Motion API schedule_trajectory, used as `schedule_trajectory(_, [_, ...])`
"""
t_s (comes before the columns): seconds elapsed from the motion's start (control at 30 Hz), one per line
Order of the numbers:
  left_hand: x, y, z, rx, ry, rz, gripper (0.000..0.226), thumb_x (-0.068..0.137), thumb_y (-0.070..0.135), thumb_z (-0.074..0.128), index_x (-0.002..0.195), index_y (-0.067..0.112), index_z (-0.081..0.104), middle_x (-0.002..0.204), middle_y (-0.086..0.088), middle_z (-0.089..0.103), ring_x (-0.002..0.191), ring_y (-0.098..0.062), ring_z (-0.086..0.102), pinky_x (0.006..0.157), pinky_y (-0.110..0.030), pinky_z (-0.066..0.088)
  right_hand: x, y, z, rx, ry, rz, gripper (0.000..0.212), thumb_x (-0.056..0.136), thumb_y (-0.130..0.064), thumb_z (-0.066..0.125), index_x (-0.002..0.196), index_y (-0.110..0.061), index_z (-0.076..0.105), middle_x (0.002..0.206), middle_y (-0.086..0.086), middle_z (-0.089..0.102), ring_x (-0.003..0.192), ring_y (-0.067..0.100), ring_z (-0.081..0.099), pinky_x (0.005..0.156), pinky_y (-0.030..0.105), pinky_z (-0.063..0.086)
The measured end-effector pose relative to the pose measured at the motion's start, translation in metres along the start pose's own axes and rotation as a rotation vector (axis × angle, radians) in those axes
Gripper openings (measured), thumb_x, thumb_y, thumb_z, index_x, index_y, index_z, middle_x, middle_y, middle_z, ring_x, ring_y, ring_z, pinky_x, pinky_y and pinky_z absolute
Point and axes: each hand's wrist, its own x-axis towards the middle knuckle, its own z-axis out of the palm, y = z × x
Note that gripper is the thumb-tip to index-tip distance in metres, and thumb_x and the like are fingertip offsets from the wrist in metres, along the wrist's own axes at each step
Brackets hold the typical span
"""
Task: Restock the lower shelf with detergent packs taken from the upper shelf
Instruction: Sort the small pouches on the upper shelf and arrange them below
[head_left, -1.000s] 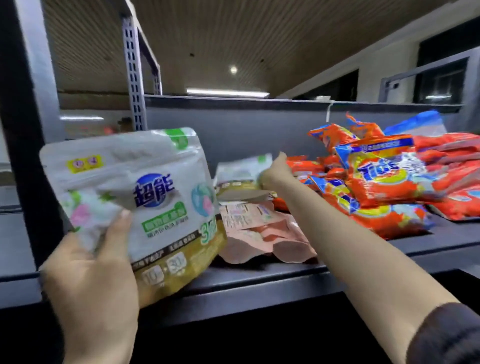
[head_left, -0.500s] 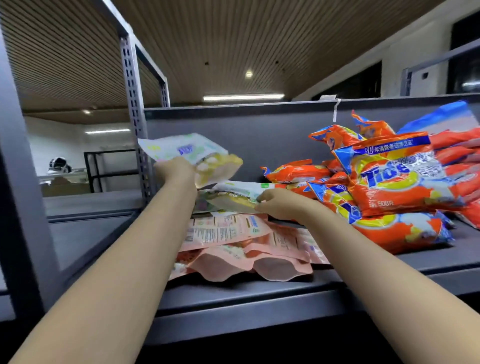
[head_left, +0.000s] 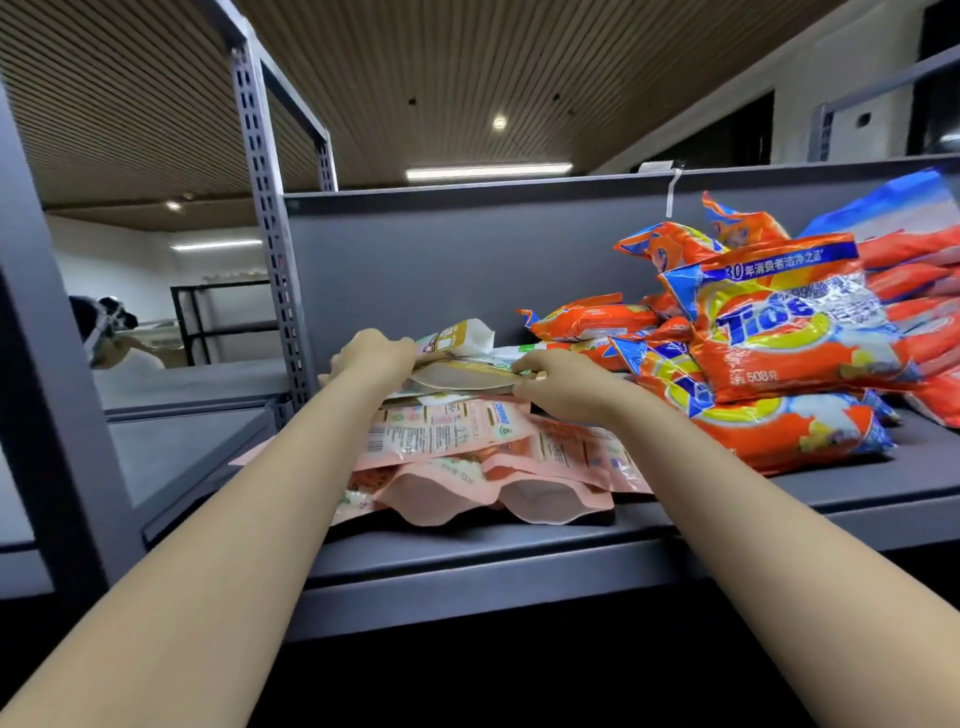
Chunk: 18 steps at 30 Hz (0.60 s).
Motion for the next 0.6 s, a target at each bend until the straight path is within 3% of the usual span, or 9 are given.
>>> schedule_trajectory(0.07, [-0.011,-0.004,-0.007,-0.014,0.016,0.056,0.024,0.086,0.026,0.046,0.075,0.008,0.057,0.098,-0.019,0.061,0.097,-0.037,0.059,0.096,-0.045,0.043,-0.003,0.000,0.003,0.033,0.051,-0.007,0.040,0.092,-0.029,0.049,0.132,-0.023,0.053,0.133,0.004,0.053,0.113,0.021,0.051,0.082,0.028,0.038])
schedule_trajectory(0.17, [-0.030,-0.010,-0.014,-0.008,0.019,0.121,0.022,0.086,0.027,0.047,0.074,0.010,0.057,0.076,-0.009,0.057,0.070,-0.026,0.051,0.069,-0.031,0.044,-0.011,0.000,0.010,0.098,0.125,-0.011,0.039,0.090,-0.031,0.053,0.128,-0.021,0.057,0.130,0.004,0.057,0.113,0.020,0.052,0.081,0.026,0.036])
schedule_trajectory(0.27, [-0.047,-0.018,-0.021,0.043,0.036,0.167,0.024,0.087,0.026,0.048,0.091,0.010,0.065,0.086,-0.006,0.064,0.081,-0.028,0.057,0.073,-0.033,0.047,-0.019,-0.007,0.016,0.108,0.160,-0.004,0.041,0.089,-0.030,0.056,0.129,-0.021,0.056,0.130,0.005,0.057,0.114,0.021,0.052,0.081,0.024,0.035])
schedule_trajectory(0.37, [-0.069,-0.028,-0.031,0.075,0.066,0.203,0.020,0.088,0.031,0.047,0.091,0.017,0.062,0.091,-0.003,0.064,0.088,-0.027,0.057,0.072,-0.032,0.045,-0.033,-0.020,0.019,0.093,0.228,-0.037,0.040,0.090,-0.030,0.055,0.128,-0.020,0.056,0.129,0.004,0.059,0.116,0.022,0.052,0.081,0.026,0.035])
schedule_trajectory(0.6, [-0.131,-0.063,-0.065,-0.071,0.122,0.356,0.026,0.090,0.038,0.050,0.104,0.022,0.064,0.106,0.005,0.065,0.103,-0.020,0.058,0.091,-0.040,0.048,-0.105,-0.059,0.035,0.201,0.410,-0.192,0.030,0.091,-0.023,0.058,0.119,-0.017,0.062,0.124,-0.003,0.061,0.112,0.011,0.050,0.083,0.016,0.030])
